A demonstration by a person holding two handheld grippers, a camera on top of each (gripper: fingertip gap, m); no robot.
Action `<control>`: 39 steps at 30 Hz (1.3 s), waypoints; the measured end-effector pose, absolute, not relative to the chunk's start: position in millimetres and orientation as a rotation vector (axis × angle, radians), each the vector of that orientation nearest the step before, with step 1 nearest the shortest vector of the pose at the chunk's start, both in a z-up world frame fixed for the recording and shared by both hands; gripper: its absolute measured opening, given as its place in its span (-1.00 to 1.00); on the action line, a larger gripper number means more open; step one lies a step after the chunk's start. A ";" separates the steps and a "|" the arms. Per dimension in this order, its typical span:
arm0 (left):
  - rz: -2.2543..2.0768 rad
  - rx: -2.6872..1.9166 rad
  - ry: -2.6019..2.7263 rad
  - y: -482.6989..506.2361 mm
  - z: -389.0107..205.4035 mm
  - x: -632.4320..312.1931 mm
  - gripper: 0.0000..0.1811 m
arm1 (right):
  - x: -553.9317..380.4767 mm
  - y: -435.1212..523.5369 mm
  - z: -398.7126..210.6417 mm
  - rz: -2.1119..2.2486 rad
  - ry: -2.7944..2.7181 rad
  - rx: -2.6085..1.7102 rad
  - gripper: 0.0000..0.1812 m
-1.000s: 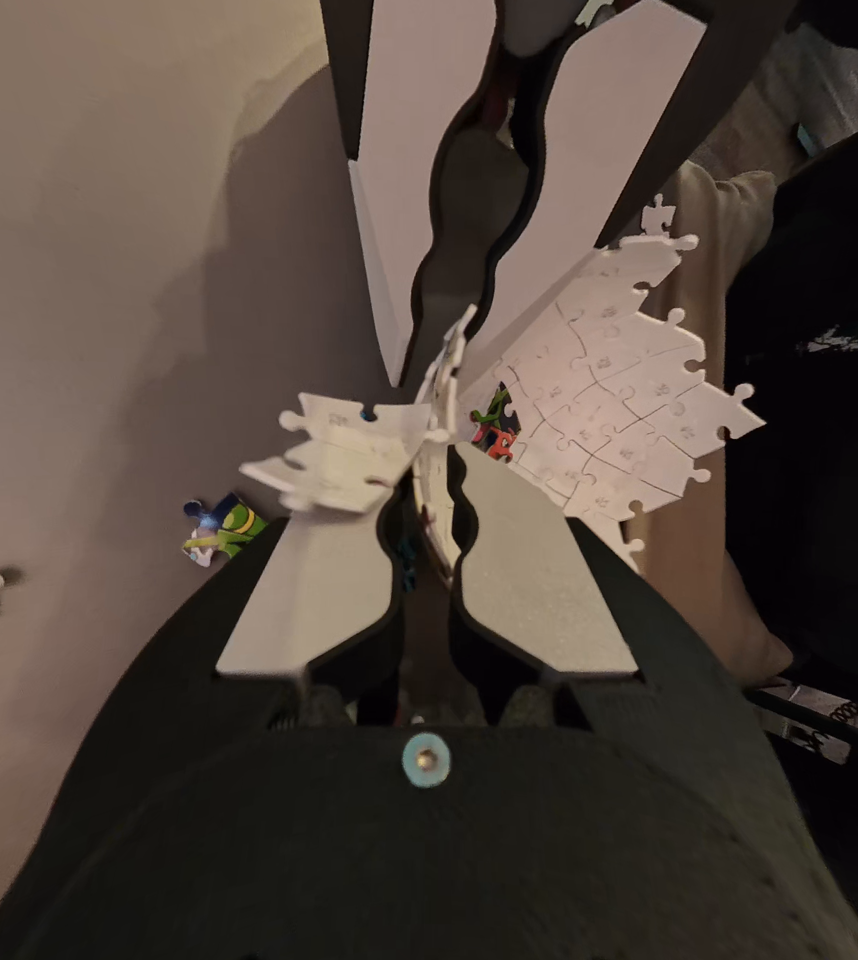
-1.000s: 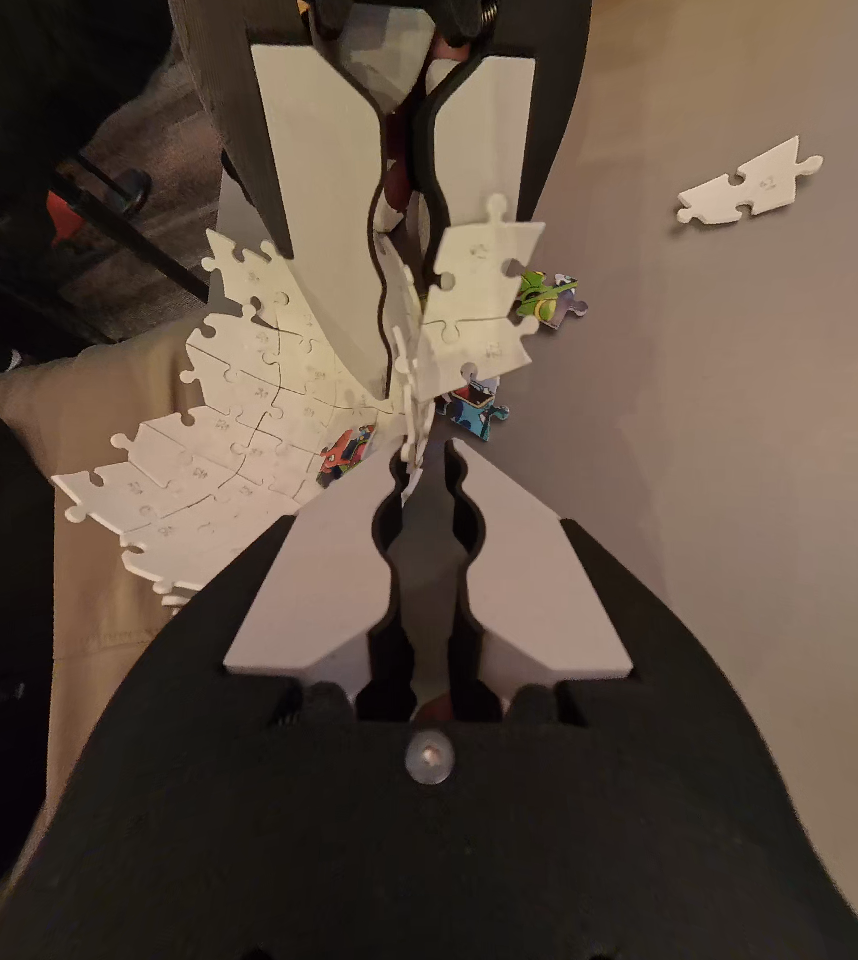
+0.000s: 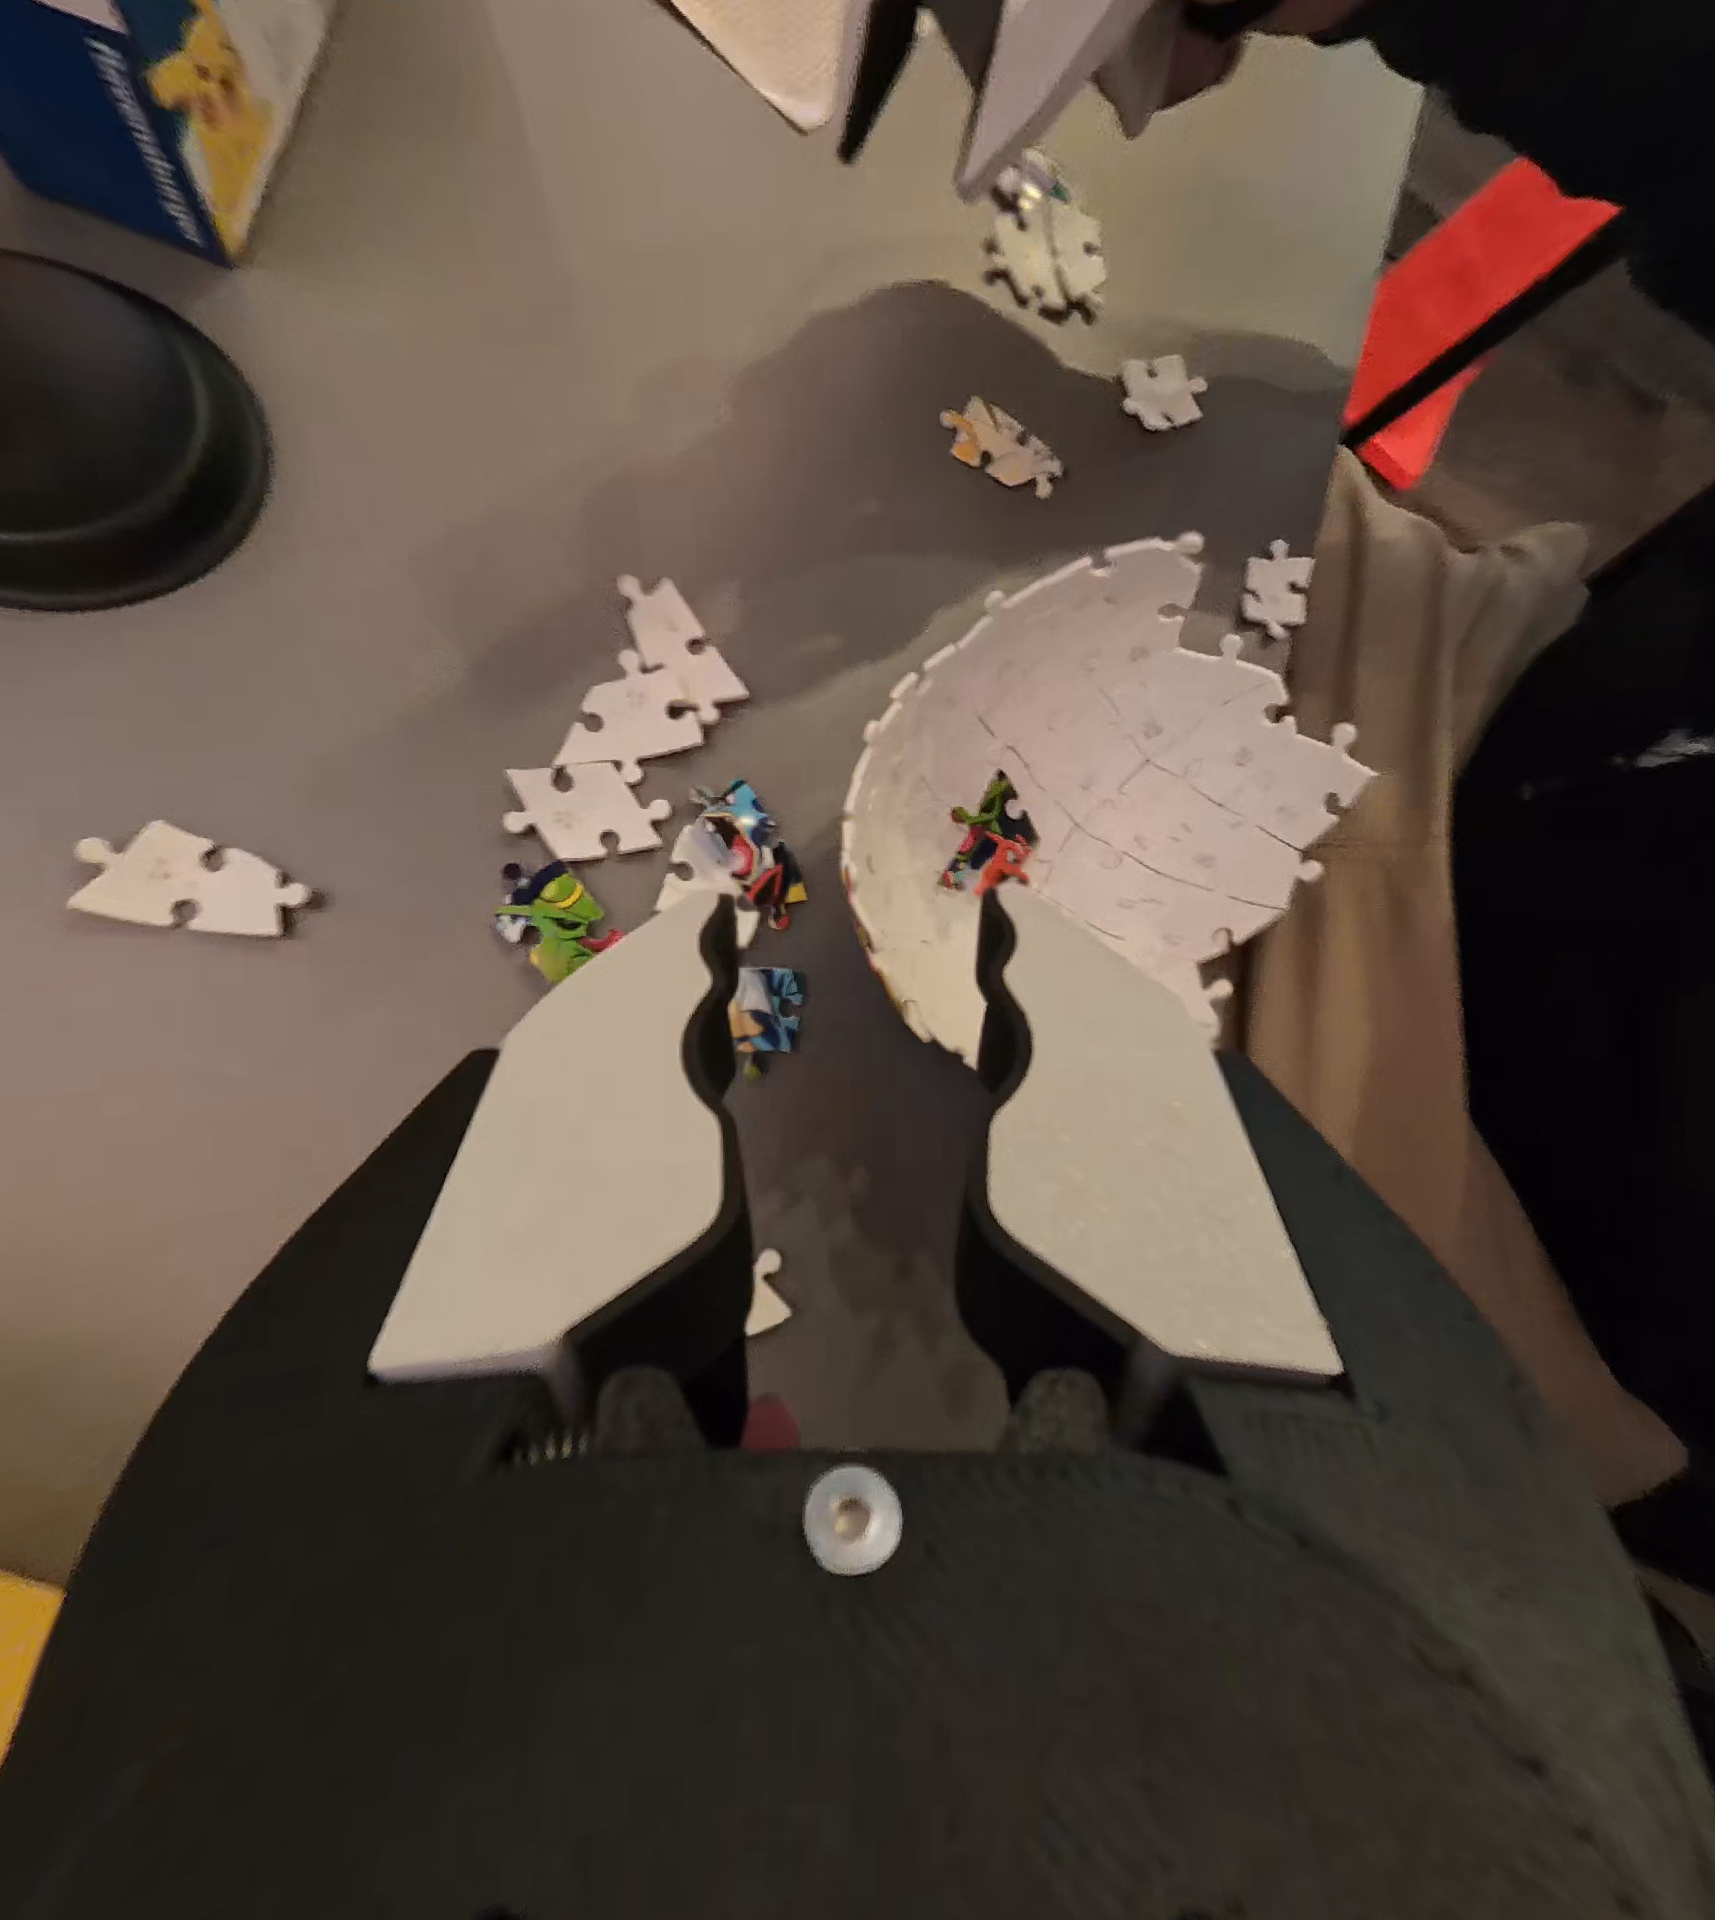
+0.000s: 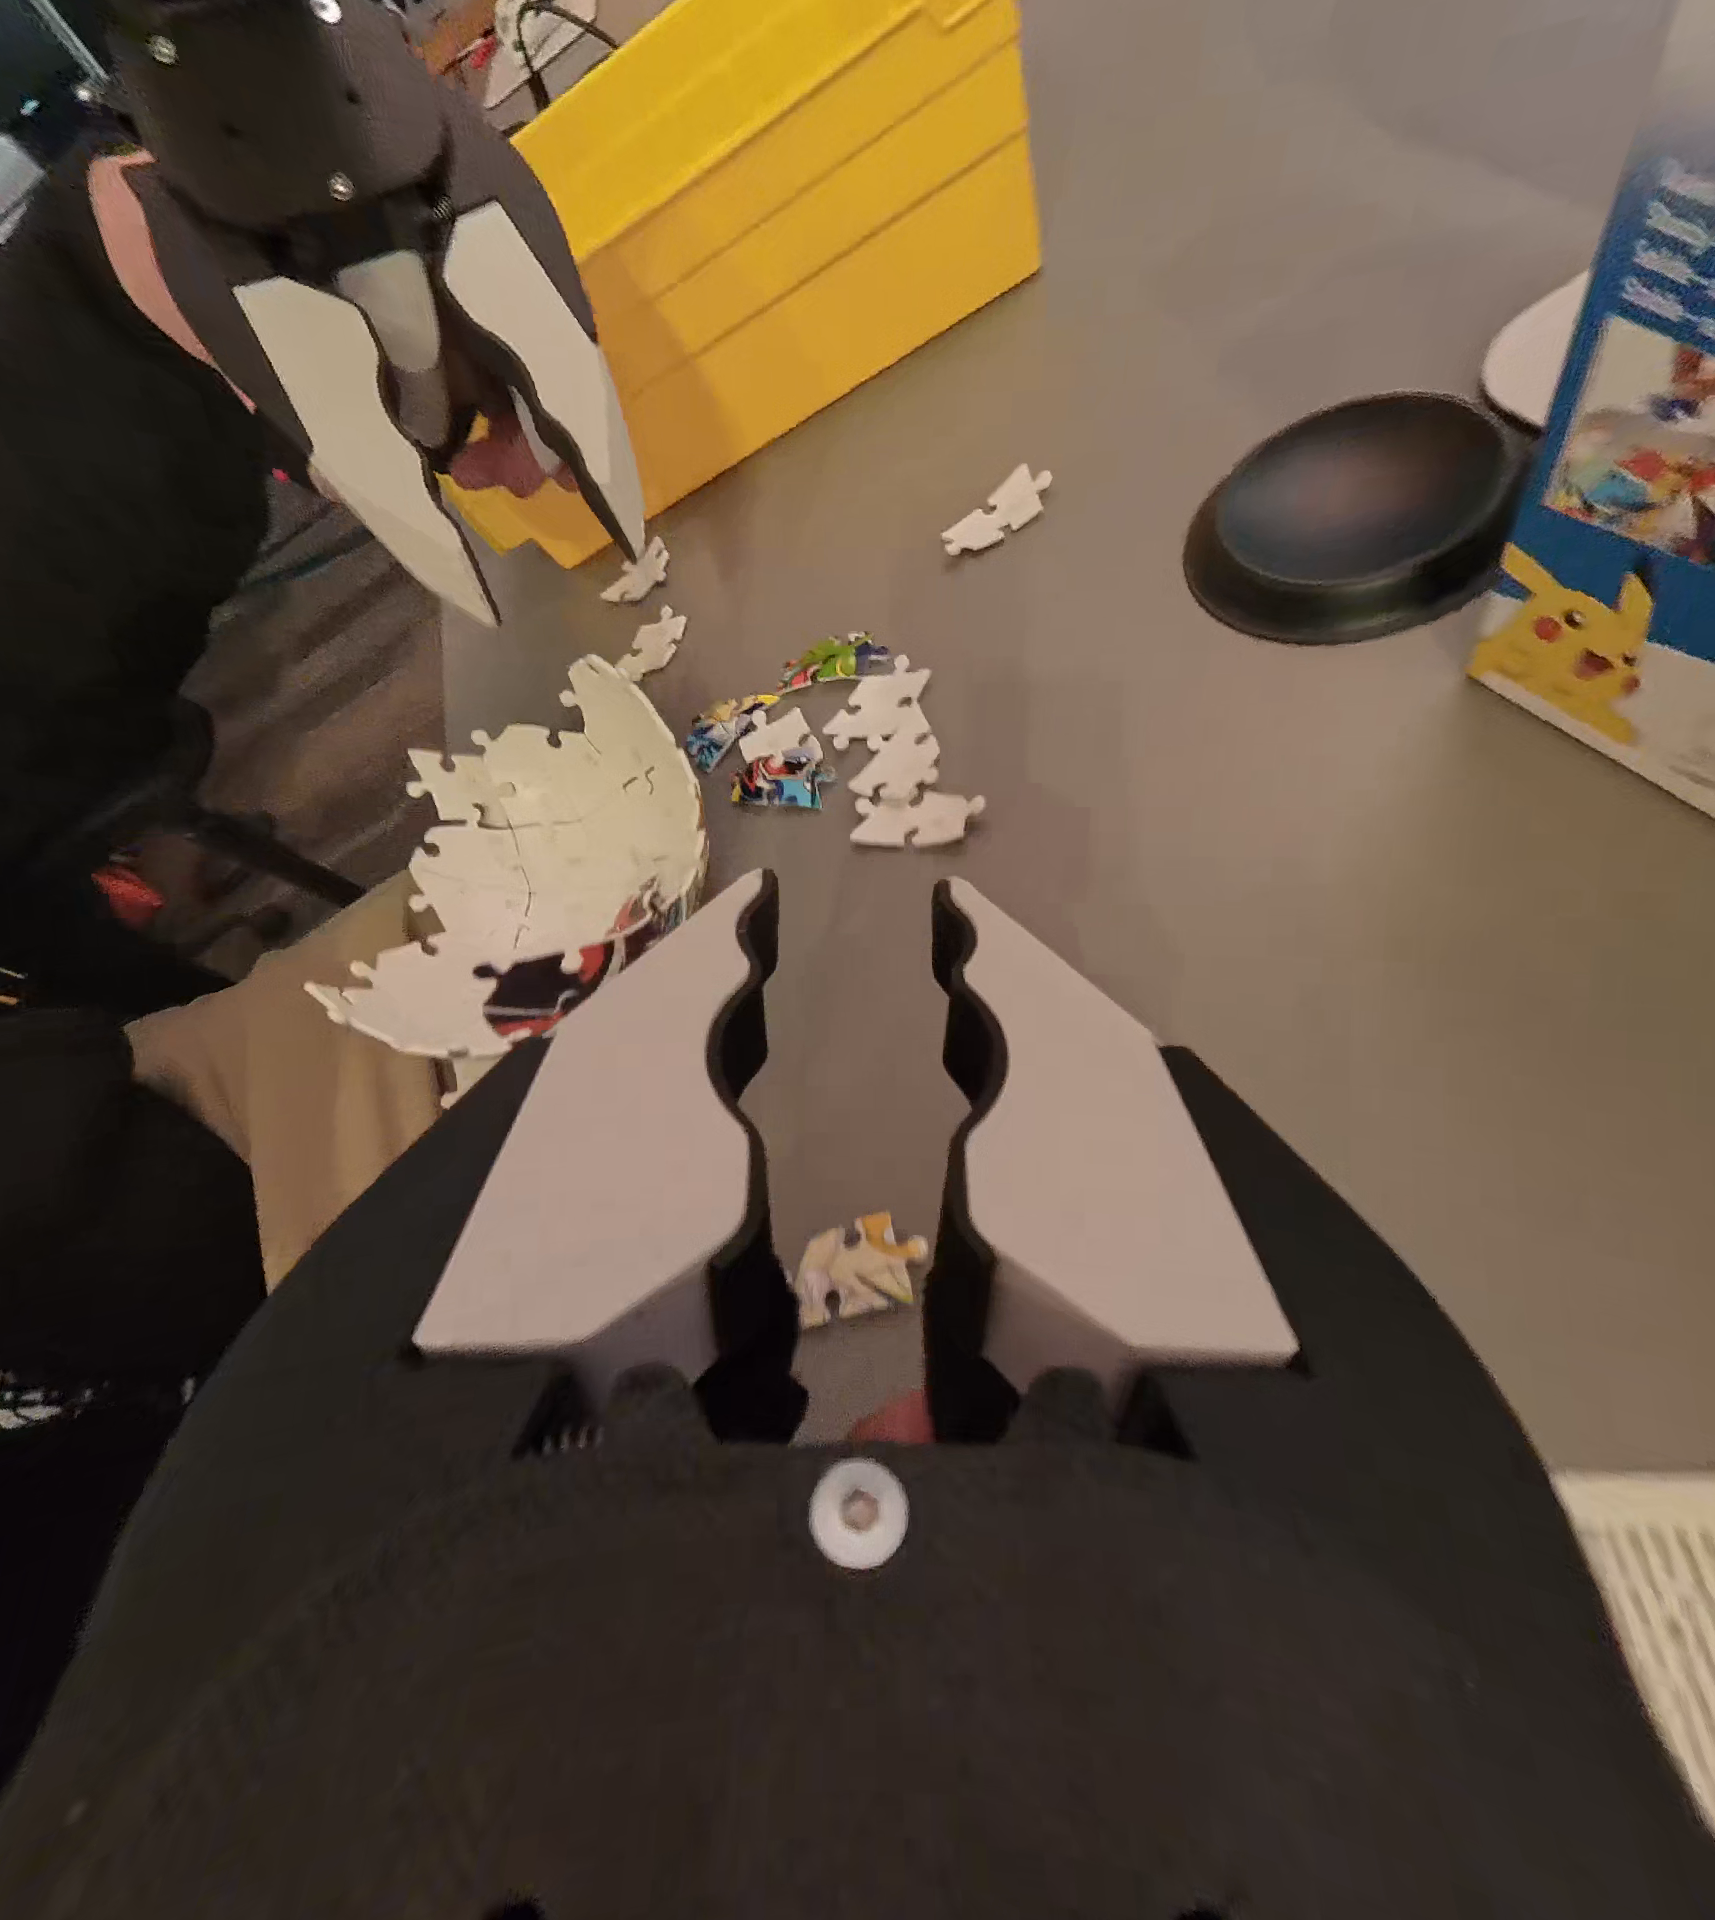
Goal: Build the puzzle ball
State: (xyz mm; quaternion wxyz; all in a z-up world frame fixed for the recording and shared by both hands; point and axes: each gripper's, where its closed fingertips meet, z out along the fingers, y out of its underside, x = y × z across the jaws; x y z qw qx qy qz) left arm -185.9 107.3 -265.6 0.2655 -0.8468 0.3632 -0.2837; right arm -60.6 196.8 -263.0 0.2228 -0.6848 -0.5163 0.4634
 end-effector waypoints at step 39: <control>-0.506 -2.286 0.349 87.8 -300.3 -180.3 -0.49 | -32.9 140.6 -288.0 0.958 -1.437 -1.901 -0.63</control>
